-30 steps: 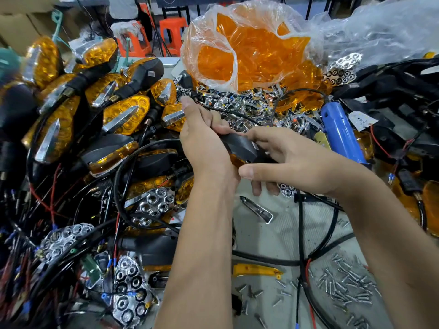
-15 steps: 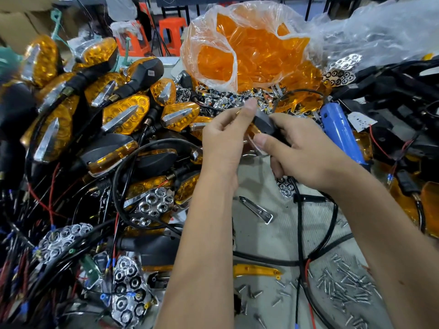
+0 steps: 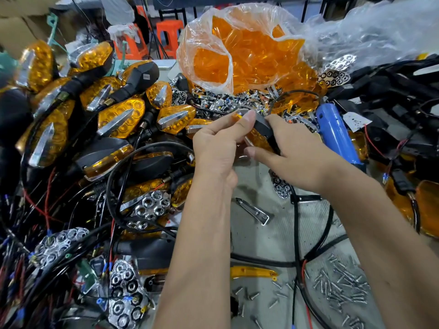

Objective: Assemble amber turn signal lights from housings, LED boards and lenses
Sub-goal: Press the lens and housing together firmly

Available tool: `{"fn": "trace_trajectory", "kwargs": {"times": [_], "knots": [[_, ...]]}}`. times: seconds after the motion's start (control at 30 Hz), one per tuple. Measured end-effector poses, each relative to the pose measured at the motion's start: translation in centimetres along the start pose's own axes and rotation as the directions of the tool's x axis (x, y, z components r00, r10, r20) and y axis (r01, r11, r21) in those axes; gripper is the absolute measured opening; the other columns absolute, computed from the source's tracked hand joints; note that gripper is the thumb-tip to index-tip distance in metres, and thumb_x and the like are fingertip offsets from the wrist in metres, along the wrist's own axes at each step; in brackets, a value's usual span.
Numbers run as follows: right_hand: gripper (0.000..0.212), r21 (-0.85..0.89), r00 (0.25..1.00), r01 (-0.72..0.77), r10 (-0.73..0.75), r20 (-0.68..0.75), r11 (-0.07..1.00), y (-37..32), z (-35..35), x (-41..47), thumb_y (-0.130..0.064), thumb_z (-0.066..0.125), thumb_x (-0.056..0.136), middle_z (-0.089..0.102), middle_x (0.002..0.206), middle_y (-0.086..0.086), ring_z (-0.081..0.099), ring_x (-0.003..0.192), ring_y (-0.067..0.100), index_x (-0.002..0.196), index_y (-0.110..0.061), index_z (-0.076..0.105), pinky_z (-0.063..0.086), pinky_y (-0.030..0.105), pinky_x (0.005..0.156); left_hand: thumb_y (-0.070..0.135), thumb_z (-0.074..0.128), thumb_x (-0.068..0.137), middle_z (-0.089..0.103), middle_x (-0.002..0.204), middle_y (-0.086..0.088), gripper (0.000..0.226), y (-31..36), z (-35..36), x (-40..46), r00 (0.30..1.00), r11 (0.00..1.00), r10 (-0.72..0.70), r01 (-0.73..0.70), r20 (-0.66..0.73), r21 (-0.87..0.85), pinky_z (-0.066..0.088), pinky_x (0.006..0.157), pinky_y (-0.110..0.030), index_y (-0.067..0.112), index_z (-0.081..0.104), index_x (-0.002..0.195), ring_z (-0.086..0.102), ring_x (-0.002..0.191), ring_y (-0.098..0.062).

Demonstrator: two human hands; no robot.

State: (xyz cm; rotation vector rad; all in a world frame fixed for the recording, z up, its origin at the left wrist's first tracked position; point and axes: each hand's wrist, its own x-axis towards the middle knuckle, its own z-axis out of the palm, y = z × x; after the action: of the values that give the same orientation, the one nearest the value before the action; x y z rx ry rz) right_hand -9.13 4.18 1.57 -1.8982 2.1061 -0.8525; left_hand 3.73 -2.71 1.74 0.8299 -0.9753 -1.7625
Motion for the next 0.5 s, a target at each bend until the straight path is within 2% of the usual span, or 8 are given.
{"fn": "trace_trajectory", "kwargs": {"times": [0.07, 0.17, 0.27, 0.37, 0.43, 0.5], "knots": [[0.04, -0.038, 0.999, -0.018, 0.016, -0.05, 0.999, -0.2, 0.4, 0.1, -0.059, 0.056, 0.095, 0.057, 0.076, -0.004, 0.055, 0.061, 0.01, 0.103, -0.021, 0.049, 0.03, 0.022, 0.048, 0.005, 0.081, 0.084, 0.072, 0.073, -0.015, 0.003, -0.1, 0.2, 0.0, 0.999, 1.0, 0.008, -0.008, -0.042, 0.008, 0.051, 0.049, -0.026, 0.006, 0.079, 0.083, 0.063, 0.062, -0.025], [0.044, -0.07, 0.993, -0.037, 0.029, -0.111, 0.997, -0.3, 0.9, 0.0, -0.062, 0.049, 0.096, 0.057, 0.077, -0.001, 0.055, 0.058, 0.015, 0.101, -0.019, 0.049, 0.031, 0.028, 0.048, 0.004, 0.081, 0.083, 0.071, 0.065, -0.01, 0.015, -0.2, 0.5, 0.0, 0.995, 0.999, 0.017, -0.012, -0.1, 0.048, 0.055, 0.049, -0.027, 0.012, 0.079, 0.071, 0.065, 0.053, -0.018], [0.04, -0.096, 0.994, -0.056, 0.046, -0.1, 0.994, -0.4, 1.3, 0.0, -0.057, 0.047, 0.1, 0.058, 0.081, 0.003, 0.057, 0.062, 0.019, 0.104, -0.017, 0.049, 0.034, 0.031, 0.05, 0.004, 0.081, 0.083, 0.07, 0.064, -0.009, 0.027, -0.5, 0.6, 0.3, 0.988, 0.995, 0.031, -0.018, -0.149, 0.093, 0.054, 0.052, -0.029, 0.014, 0.077, 0.059, 0.062, 0.051, -0.017], [0.036, -0.083, 0.995, -0.069, 0.063, -0.072, 0.994, -0.2, 1.2, 0.0, -0.052, 0.046, 0.102, 0.06, 0.08, 0.003, 0.058, 0.061, 0.018, 0.105, -0.016, 0.051, 0.037, 0.028, 0.048, 0.017, 0.079, 0.089, 0.066, 0.068, -0.012, 0.022, -1.0, 0.8, 0.1, 0.989, 0.966, 0.087, -0.055, -0.119, 0.253, 0.054, 0.062, -0.04, 0.006, 0.077, 0.07, 0.059, 0.061, -0.022], [0.032, 0.032, 0.995, -0.073, 0.075, -0.07, 0.997, 0.0, 0.6, 0.0, -0.051, 0.047, 0.101, 0.062, 0.078, 0.0, 0.059, 0.06, 0.015, 0.105, -0.02, 0.051, 0.039, 0.023, 0.049, 0.033, 0.076, 0.093, 0.065, 0.073, -0.009, 0.029, -0.8, 0.7, -0.1, 0.994, 0.947, 0.087, -0.063, -0.061, 0.314, 0.055, 0.07, -0.043, 0.006, 0.077, 0.081, 0.06, 0.068, -0.021], [0.032, 0.142, 0.996, -0.078, 0.084, -0.04, 0.987, 0.5, -0.3, -0.1, -0.052, 0.048, 0.102, 0.067, 0.085, 0.0, 0.064, 0.073, 0.018, 0.116, -0.023, 0.049, 0.05, 0.031, 0.065, 0.047, 0.068, 0.097, 0.07, 0.076, -0.004, 0.035, -0.4, 0.4, 0.0, 1.0, 0.966, 0.009, -0.011, 0.007, 0.259, 0.057, 0.072, -0.042, 0.017, 0.076, 0.082, 0.066, 0.068, -0.016]]}}
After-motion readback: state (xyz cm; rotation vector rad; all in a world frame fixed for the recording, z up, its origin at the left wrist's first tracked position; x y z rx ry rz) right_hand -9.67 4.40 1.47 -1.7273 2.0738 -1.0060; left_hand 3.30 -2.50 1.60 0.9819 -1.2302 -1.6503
